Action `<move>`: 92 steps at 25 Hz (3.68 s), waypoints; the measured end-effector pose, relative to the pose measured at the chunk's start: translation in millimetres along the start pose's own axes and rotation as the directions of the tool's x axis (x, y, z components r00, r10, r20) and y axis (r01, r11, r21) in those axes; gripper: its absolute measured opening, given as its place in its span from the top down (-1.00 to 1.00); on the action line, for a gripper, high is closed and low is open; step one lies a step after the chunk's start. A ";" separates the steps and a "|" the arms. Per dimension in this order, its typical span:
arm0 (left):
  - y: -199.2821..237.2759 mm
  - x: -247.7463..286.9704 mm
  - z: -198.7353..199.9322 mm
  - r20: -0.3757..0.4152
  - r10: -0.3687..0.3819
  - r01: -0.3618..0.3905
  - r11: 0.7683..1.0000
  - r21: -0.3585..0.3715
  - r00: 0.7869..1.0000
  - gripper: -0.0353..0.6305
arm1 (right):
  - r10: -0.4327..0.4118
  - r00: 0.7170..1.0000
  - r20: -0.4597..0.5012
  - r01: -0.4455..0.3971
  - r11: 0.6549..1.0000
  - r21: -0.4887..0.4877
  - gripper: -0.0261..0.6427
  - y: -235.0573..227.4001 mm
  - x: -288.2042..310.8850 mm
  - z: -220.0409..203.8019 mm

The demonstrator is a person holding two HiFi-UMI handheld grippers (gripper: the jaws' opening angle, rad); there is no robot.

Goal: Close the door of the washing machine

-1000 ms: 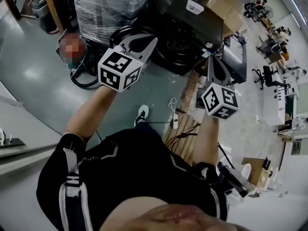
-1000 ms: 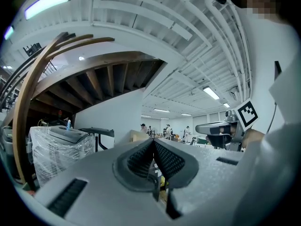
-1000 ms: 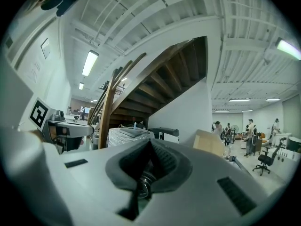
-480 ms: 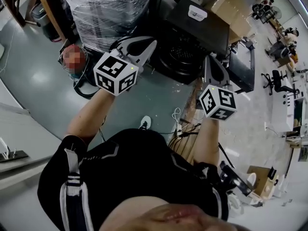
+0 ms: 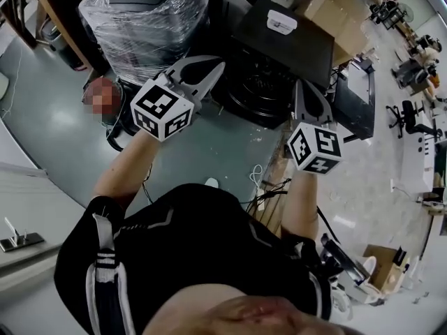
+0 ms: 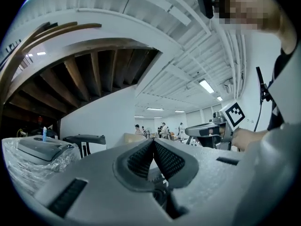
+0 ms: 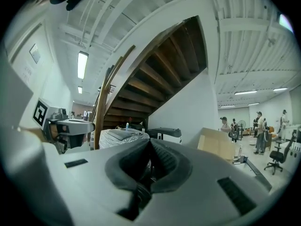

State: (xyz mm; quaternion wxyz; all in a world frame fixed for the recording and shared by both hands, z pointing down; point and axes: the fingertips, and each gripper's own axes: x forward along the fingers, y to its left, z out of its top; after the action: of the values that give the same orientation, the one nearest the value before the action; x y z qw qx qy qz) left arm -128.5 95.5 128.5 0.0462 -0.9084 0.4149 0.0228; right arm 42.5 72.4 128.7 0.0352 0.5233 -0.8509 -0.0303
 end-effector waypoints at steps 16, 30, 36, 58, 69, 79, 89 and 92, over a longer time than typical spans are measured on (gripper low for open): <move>74.5 63.3 -26.6 0.021 -0.081 0.081 0.997 -0.008 0.996 0.88 | -0.040 0.998 -0.052 0.040 0.999 -0.006 0.91 -53.1 75.2 -24.5; 246.6 82.2 -84.6 -0.084 -0.234 0.234 0.972 -0.012 0.969 0.88 | -0.198 0.970 -0.138 0.203 0.979 0.019 0.91 13.4 193.5 -47.3; 307.3 88.4 -143.7 -0.179 -0.230 0.216 0.972 -0.098 0.956 0.88 | -0.220 0.949 -0.227 0.233 0.972 0.032 0.91 47.7 222.1 -88.9; 358.1 102.3 -381.5 -0.571 -0.343 0.378 0.924 -0.061 0.746 0.88 | -0.078 0.810 -0.581 0.177 0.978 0.115 0.91 202.1 278.2 -292.0; 353.5 93.5 -522.6 -0.731 -0.361 0.412 0.903 -0.120 0.579 0.75 | 0.073 0.742 -0.666 0.117 0.965 0.235 0.91 257.0 296.9 -385.4; 344.0 89.3 -556.2 -0.779 -0.415 0.468 0.866 -0.179 0.470 0.42 | 0.110 0.713 -0.693 0.135 0.948 0.289 0.91 268.3 292.3 -420.3; 336.8 88.1 -574.0 -0.811 -0.422 0.475 0.855 -0.207 0.406 0.42 | 0.127 0.714 -0.689 0.141 0.937 0.319 0.91 269.0 281.2 -427.4; 337.3 87.6 -575.0 -0.809 -0.429 0.472 0.854 -0.218 0.402 0.42 | 0.115 0.713 -0.692 0.157 0.936 0.316 0.91 266.4 275.5 -429.7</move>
State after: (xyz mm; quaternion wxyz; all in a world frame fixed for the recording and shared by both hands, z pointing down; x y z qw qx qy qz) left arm -324.4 -249.2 671.5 -0.1320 -0.8817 0.1254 -0.4353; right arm -278.7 -59.9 587.9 0.2600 0.5028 -0.7587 0.3225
